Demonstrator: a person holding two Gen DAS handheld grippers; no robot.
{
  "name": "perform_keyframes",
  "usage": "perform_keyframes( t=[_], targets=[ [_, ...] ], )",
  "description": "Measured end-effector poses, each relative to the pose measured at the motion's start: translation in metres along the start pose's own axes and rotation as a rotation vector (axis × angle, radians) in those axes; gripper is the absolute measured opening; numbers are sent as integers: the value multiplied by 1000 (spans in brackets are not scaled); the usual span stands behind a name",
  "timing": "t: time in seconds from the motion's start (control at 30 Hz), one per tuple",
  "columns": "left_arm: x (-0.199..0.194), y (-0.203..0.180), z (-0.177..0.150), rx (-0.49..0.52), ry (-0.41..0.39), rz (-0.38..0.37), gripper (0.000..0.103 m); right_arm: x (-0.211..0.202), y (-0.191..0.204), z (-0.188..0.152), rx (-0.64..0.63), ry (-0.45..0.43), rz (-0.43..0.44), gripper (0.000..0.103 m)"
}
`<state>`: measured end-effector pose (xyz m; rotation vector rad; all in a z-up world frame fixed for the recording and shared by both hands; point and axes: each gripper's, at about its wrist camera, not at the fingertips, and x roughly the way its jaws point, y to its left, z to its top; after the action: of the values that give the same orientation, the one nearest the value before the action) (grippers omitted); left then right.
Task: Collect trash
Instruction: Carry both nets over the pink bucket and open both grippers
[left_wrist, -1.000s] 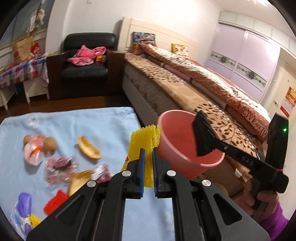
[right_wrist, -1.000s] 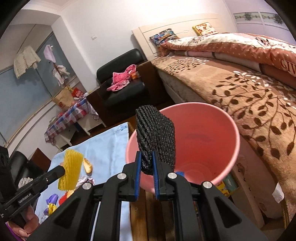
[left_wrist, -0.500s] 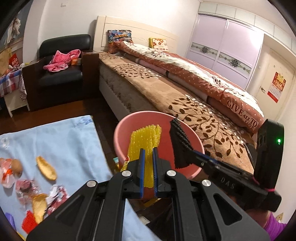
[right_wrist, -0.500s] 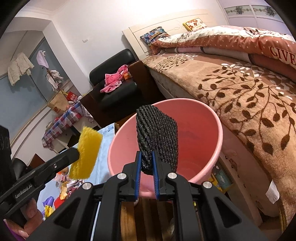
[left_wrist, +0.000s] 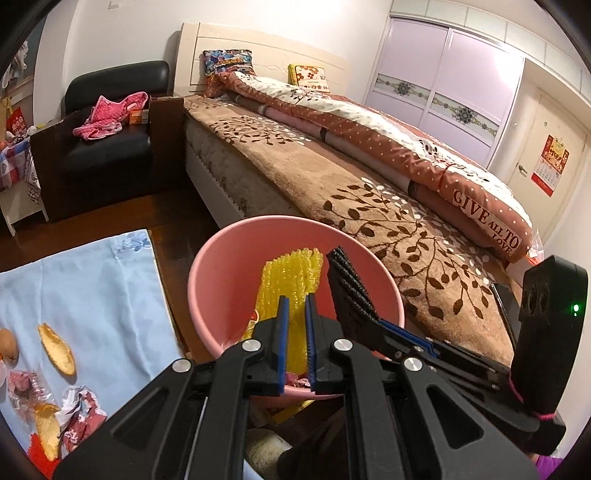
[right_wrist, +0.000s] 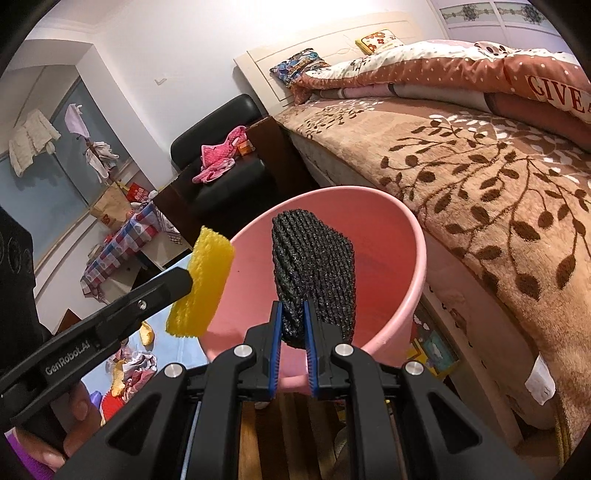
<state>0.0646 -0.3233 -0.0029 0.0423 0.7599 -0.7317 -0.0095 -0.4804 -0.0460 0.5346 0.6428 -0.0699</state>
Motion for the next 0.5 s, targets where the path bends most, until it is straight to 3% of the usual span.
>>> perform_keyframes(
  t=[0.07,0.13,0.37,0.47,0.5],
  targets=[
    [2,-2,0,2,2,1,30,0,-2,0,4,2,-1,11],
    [3,-3,0,2,-3,10,38,0,-3,0,7,3,-3,11],
    [3,0,-3,-11,12,18,40,0,-6,-1,22,3,-7,13],
    [2,2,-6,-19,17,21,40,1,-8,-1,33,8,-3,20],
    [2,2,-6,-20,18,22,40,1,-8,-2,35,8,-2,28]
  ],
)
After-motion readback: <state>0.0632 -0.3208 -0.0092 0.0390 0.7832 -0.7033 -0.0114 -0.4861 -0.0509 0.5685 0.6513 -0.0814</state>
